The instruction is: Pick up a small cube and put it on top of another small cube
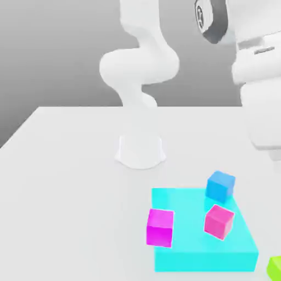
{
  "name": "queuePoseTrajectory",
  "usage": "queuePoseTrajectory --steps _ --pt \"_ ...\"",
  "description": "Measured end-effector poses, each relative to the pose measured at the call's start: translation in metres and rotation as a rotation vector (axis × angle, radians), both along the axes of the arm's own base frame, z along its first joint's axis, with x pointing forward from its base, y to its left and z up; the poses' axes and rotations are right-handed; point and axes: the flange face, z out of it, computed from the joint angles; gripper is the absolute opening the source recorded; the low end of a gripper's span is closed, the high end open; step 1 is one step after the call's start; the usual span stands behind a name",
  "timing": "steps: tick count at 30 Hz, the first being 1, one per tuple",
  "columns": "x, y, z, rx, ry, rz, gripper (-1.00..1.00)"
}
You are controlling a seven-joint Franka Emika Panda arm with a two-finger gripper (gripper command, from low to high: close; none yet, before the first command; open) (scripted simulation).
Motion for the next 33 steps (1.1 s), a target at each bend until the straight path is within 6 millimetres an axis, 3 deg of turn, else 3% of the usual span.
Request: queuePoseTrajectory --steps 5,11,15,16,23,27,33 --pt "-0.004 0.038 -0.082 -0.099 0.048 0.220 0.00" --pt "-0.026 0.080 -0.176 -0.232 0.091 0.508 0.00" --pt "-0.031 0.088 -0.239 -0.262 0.098 0.570 0.00" --pt "-0.032 0.087 -0.252 -0.263 0.099 0.572 -1.00" --pt "-0.032 0.088 -0.254 -0.264 0.101 0.574 -1.00" --pt "-0.034 0.087 -0.203 -0.263 0.102 0.582 -1.00" --pt "-0.072 0.070 -0.157 -0.242 0.097 0.816 -1.00"
